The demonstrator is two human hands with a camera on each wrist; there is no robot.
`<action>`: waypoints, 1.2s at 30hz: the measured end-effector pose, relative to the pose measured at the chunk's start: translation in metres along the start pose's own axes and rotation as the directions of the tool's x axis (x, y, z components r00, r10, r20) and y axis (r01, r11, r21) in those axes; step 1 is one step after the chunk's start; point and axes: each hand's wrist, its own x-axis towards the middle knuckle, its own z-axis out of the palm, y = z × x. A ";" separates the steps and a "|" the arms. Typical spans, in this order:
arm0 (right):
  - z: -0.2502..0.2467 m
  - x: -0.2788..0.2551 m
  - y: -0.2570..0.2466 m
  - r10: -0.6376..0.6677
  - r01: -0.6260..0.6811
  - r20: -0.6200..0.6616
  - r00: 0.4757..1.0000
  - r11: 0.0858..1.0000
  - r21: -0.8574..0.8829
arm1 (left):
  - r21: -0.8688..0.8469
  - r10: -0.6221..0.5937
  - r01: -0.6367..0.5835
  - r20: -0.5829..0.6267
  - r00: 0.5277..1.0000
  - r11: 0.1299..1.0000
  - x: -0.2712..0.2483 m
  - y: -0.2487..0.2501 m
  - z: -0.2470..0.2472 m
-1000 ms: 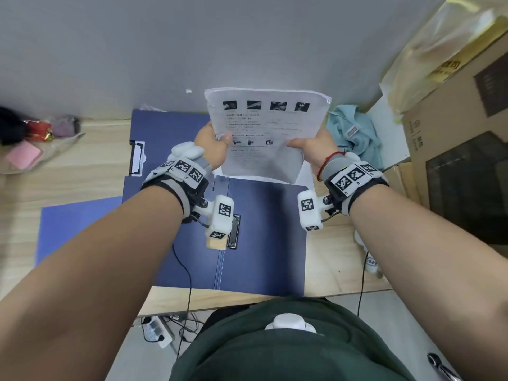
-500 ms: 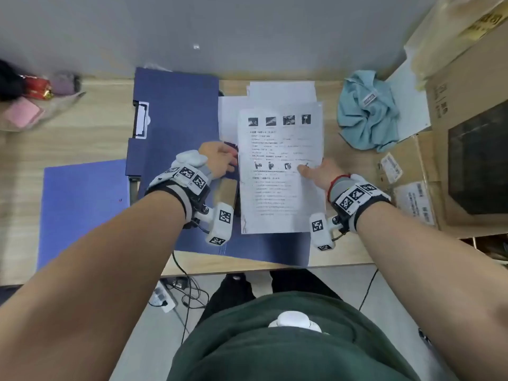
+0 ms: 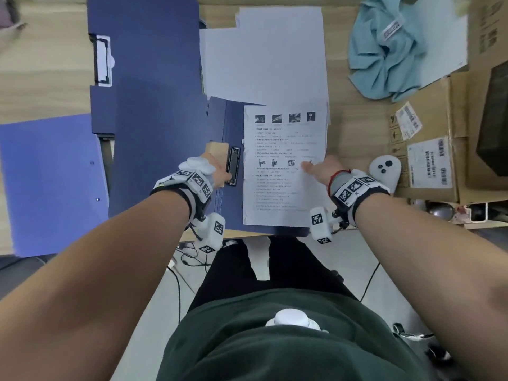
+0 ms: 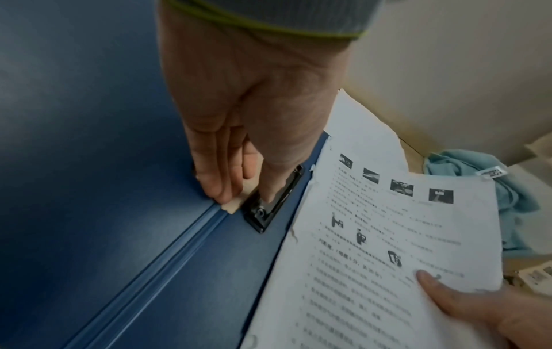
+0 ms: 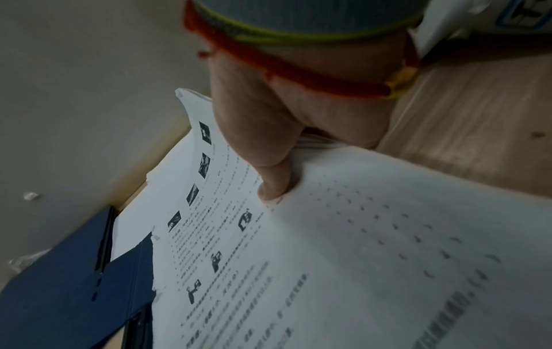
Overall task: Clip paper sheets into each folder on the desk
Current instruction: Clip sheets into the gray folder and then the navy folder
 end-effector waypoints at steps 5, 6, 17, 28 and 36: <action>0.006 0.003 -0.009 -0.020 0.020 0.003 1.000 0.997 -0.077 | -0.049 0.026 -0.027 -0.009 1.000 0.998 0.006 0.002 0.010; 0.006 0.003 -0.011 -0.019 0.019 0.005 1.000 0.996 -0.086 | -0.030 0.053 -0.055 -0.044 0.998 0.998 0.006 0.004 0.009; -0.003 0.012 -0.019 -0.053 0.053 -0.001 0.999 0.998 0.041 | 0.045 0.055 -0.051 -0.098 0.994 0.998 0.014 0.032 0.010; -0.003 0.017 -0.008 -0.071 0.071 0.007 0.997 0.997 0.017 | -0.037 -0.019 0.016 -0.085 0.996 0.999 0.013 0.045 -0.004; -0.004 0.017 -0.003 -0.107 0.104 0.064 0.992 0.994 0.045 | -0.470 -0.002 0.001 0.000 1.000 0.883 0.017 0.018 0.000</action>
